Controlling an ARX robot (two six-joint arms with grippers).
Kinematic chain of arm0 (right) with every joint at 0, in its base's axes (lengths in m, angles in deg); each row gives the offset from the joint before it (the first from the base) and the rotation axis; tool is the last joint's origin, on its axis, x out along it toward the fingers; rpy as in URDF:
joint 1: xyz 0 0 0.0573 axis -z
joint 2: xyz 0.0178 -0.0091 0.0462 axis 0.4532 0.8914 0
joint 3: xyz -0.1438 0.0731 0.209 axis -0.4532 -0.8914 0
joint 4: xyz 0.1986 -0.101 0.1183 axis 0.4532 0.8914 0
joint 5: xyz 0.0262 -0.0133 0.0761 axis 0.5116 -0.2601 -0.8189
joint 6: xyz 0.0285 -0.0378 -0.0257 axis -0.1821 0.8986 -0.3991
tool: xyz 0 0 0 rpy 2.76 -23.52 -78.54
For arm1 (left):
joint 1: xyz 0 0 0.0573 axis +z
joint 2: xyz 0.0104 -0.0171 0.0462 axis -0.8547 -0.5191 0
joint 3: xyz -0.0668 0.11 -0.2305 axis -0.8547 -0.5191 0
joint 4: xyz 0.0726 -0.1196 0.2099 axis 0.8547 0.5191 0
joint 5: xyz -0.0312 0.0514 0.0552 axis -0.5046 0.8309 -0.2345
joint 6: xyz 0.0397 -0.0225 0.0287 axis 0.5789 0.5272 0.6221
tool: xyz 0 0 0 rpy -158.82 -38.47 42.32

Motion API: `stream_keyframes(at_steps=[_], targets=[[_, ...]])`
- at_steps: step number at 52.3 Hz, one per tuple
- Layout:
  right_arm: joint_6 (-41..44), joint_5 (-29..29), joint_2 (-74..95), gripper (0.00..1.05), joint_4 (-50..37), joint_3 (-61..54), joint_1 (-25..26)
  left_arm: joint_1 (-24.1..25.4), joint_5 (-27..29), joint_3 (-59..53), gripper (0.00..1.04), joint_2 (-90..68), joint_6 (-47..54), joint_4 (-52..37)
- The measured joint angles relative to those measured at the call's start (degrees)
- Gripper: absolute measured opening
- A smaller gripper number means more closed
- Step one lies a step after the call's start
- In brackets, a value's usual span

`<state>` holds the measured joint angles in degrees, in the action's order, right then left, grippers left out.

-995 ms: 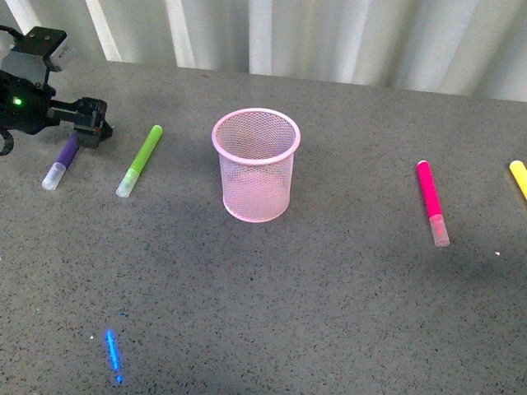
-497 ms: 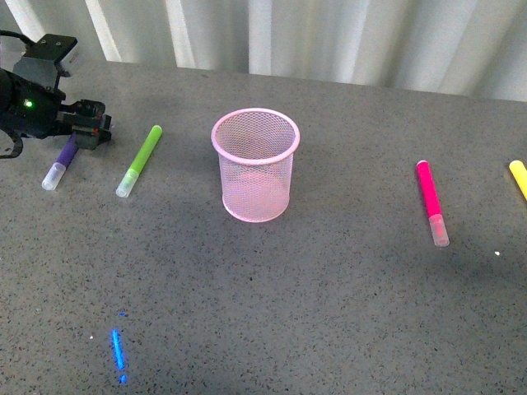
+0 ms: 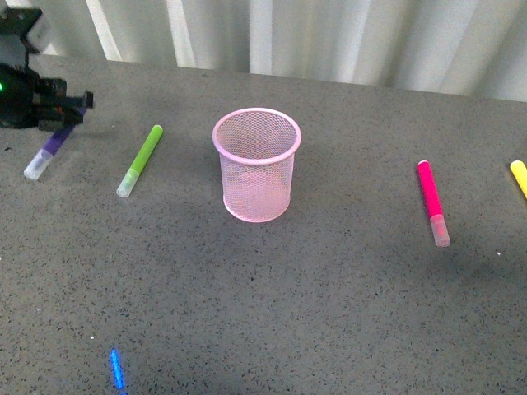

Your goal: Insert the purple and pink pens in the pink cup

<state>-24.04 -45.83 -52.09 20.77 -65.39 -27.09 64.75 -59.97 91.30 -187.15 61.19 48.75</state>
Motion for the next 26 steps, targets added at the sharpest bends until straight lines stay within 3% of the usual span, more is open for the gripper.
stream_keyframes(at_steps=[15, 26], targets=[[0.0, 0.0, 0.0, 0.98, 0.0, 0.0, 0.0, -6.5, -1.5, -10.4, 0.13, 16.4, -13.8, -19.4], [0.0, 0.0, 0.0, 0.98, 0.0, 0.0, 0.0, -17.8, 7.6, -19.7, 0.13, 22.1, -25.6, -38.1]])
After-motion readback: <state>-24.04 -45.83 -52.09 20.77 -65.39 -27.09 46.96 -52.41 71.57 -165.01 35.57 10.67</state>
